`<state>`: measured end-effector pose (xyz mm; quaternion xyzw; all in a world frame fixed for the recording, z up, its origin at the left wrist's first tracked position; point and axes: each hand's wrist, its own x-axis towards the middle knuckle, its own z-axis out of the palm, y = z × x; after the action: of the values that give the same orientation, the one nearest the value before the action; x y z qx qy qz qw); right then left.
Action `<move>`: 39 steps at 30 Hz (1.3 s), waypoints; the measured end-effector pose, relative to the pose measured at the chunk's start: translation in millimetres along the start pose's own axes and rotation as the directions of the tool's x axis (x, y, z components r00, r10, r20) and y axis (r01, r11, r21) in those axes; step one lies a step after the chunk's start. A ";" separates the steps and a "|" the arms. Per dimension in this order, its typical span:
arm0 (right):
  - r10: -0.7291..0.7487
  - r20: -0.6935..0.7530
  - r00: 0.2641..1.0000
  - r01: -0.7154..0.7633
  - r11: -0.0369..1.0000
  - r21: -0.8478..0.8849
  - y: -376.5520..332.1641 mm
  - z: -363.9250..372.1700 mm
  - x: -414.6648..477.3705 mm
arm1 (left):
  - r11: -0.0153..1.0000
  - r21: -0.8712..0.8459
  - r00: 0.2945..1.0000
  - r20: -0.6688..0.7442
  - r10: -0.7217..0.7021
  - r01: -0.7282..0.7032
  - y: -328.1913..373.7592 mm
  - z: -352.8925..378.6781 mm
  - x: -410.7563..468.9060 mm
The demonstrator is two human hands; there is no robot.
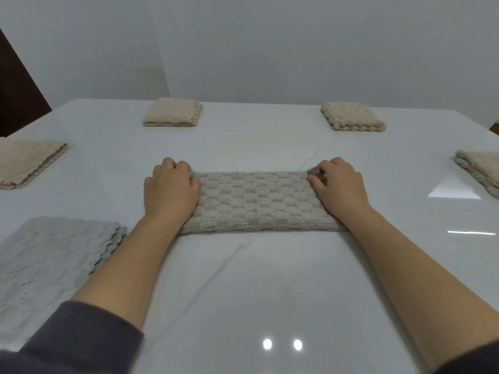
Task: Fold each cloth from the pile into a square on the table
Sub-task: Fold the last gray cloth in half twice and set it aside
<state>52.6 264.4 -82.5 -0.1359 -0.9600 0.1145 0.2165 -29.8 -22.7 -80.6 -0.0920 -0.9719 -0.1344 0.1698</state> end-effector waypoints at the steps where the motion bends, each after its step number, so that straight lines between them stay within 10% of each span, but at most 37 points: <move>1: -0.018 0.013 1.000 0.019 1.000 -0.020 0.9 0.0 1.3 | 1.000 -0.003 1.000 0.023 0.007 -0.007 -1.9 0.5 1.5; 16: -0.141 0.066 0.988 0.114 0.943 0.313 2.9 -6.1 0.1 | 0.871 -0.489 0.997 0.068 -0.029 0.058 -2.2 -5.1 1.6; 39: 0.143 0.007 0.990 -0.114 0.758 0.642 10.1 -15.2 -2.5 | 0.670 -0.738 0.989 -0.022 -0.149 0.085 -12.3 -10.0 8.2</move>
<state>63.6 275.5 -72.9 -0.1218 -0.8468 0.4468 0.2618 -37.1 -36.2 -71.5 -0.0847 -0.8323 -0.5274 0.1483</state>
